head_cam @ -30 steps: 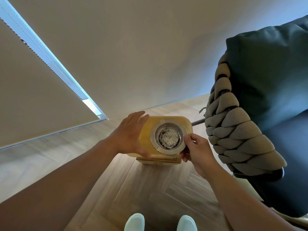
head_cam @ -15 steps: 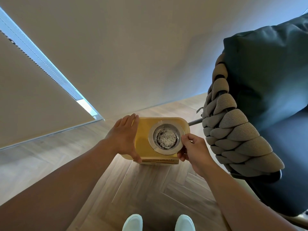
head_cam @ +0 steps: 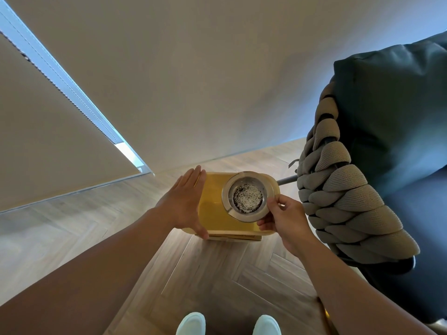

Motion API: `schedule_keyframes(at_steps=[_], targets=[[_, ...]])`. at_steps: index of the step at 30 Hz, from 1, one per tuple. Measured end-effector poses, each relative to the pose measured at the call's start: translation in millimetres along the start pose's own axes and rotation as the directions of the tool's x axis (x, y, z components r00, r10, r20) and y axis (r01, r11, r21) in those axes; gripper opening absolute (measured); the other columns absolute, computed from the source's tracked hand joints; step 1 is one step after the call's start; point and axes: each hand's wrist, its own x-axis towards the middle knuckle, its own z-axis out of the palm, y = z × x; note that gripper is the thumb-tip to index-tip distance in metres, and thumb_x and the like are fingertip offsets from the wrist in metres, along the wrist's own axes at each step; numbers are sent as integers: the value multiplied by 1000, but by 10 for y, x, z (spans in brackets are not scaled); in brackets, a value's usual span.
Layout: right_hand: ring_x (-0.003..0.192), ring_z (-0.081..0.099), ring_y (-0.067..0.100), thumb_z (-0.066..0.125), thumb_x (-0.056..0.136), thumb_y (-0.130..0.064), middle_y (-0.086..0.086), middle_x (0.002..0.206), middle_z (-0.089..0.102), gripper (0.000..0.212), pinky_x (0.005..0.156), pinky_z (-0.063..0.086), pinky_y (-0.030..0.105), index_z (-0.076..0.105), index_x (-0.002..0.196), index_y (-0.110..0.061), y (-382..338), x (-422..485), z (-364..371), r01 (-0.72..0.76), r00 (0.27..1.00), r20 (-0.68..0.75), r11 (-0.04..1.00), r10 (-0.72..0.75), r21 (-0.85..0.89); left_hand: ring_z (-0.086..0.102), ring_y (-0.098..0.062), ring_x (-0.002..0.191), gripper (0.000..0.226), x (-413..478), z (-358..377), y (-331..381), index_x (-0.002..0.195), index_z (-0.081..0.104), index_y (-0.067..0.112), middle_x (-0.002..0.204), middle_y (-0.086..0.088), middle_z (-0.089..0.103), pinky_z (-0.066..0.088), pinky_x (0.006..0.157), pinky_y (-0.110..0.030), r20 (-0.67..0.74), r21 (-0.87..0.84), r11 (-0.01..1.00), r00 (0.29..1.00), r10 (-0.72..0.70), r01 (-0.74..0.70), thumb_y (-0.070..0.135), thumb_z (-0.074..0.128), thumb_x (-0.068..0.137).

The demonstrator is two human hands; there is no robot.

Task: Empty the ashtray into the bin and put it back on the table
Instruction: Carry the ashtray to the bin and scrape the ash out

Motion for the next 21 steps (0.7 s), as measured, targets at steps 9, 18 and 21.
schedule_keyframes(at_steps=[9, 18, 21], targets=[[43, 64, 22, 51, 102, -21, 15, 62, 67, 23, 48, 58, 31, 66, 94, -6, -15, 50, 29, 48, 999, -6, 998, -48, -50, -19, -22, 149, 159, -7, 8, -21, 152, -14, 11, 163, -7, -21, -5, 118, -38, -21, -62, 998, 1000, 16, -17, 74, 81, 42], [50, 63, 27, 53, 100, -20, 10, 61, 64, 20, 50, 56, 40, 60, 82, -15, -13, 47, 90, 430, 876, 2, 780, -483, -455, -19, -22, 149, 160, -12, 35, -34, 152, -15, 11, 162, -8, -21, -9, 115, -34, -37, -73, 997, 999, 4, -7, 73, 82, 41], [53, 55, 27, 55, 98, -13, 7, 62, 60, 15, 48, 46, 37, 62, 85, -9, -7, -15, 112, 601, 704, 102, 513, -703, -613, -19, -22, 149, 159, -12, 29, -33, 152, -15, 11, 163, -8, -21, -9, 116, -35, -35, -73, 997, 999, 7, -10, 73, 82, 42]])
